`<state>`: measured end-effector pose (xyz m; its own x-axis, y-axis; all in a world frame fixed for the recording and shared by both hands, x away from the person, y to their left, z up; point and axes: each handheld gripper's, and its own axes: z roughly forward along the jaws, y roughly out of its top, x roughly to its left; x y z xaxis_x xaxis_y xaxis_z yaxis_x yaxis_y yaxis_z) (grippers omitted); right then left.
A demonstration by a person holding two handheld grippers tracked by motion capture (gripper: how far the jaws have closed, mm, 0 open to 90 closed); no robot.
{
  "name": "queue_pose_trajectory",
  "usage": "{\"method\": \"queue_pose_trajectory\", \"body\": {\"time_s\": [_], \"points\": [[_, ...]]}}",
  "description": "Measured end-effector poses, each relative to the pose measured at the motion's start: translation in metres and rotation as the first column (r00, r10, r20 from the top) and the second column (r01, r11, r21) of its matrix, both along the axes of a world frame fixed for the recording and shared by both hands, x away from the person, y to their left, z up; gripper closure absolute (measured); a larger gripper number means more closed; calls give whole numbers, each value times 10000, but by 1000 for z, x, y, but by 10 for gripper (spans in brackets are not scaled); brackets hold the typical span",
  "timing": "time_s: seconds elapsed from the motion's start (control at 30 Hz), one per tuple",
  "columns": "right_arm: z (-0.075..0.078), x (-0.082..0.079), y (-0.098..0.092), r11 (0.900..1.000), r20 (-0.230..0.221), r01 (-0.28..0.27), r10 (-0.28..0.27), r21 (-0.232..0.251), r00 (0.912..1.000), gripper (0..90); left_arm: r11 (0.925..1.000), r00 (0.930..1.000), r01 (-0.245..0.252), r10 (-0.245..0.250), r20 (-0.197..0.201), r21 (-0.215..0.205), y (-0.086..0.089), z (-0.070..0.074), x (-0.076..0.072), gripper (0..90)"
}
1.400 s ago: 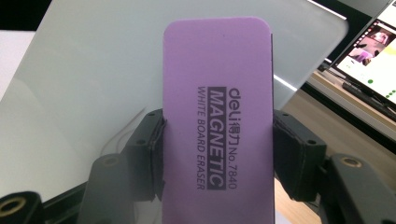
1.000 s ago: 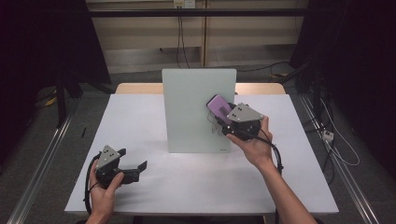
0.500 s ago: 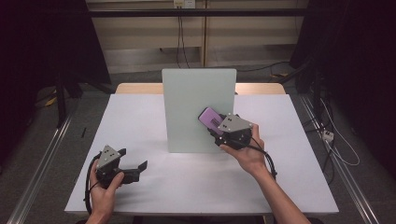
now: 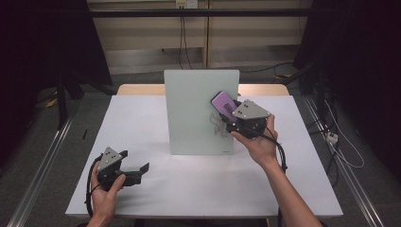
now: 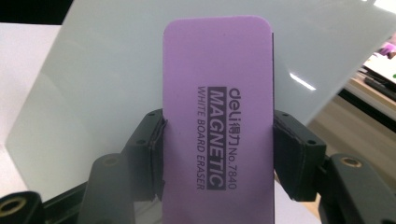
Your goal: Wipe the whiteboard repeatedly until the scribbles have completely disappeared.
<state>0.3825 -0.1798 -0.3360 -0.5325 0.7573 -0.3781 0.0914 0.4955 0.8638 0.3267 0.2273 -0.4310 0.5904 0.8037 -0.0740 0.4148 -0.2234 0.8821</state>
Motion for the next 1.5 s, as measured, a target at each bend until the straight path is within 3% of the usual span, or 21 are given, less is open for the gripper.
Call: {"method": "queue_pose_trajectory", "body": {"time_s": [0.37, 0.63, 0.73, 0.87, 1.03, 1.2, 1.33, 1.5], "points": [[-38, -11, 19, 9967, -555, -739, 720, -344, 9959, 420, 10000, 10000, -72, 72, 30, -3, 0, 0, 0, 49], [-64, -19, 35, 9858, -1288, -1417, 1295, -904, 9832, 420, 10000, 10000, -31, 31, 19, 14, 0, 0, 0, 48], [-62, -18, 34, 9856, -1326, -1473, 1355, -831, 9819, 420, 10000, 10000, -38, 38, 9, -12, 0, 0, 0, 49], [-52, -16, 28, 9915, -1011, -1098, 1024, -697, 9896, 420, 10000, 10000, -62, 62, 30, -47, 1, 0, 0, 48], [-35, -11, 8, 9981, -631, -607, 600, -93, 9962, 420, 9999, 10000, -86, 86, 11, -68, 1, 0, 0, 49], [-21, -8, -5, 9995, -409, -246, 254, 213, 9988, 420, 9999, 10000, -89, 89, -12, -59, 0, 0, 0, 49], [-27, -10, 0, 9995, -418, -316, 315, -3, 9986, 420, 10000, 10000, -33, 33, -33, -18, 0, 0, 0, 48], [-45, -15, 10, 9966, -736, -730, 701, -377, 9948, 420, 10000, 10000, -48, 48, 3, 1, 0, 0, 0, 49]]}}
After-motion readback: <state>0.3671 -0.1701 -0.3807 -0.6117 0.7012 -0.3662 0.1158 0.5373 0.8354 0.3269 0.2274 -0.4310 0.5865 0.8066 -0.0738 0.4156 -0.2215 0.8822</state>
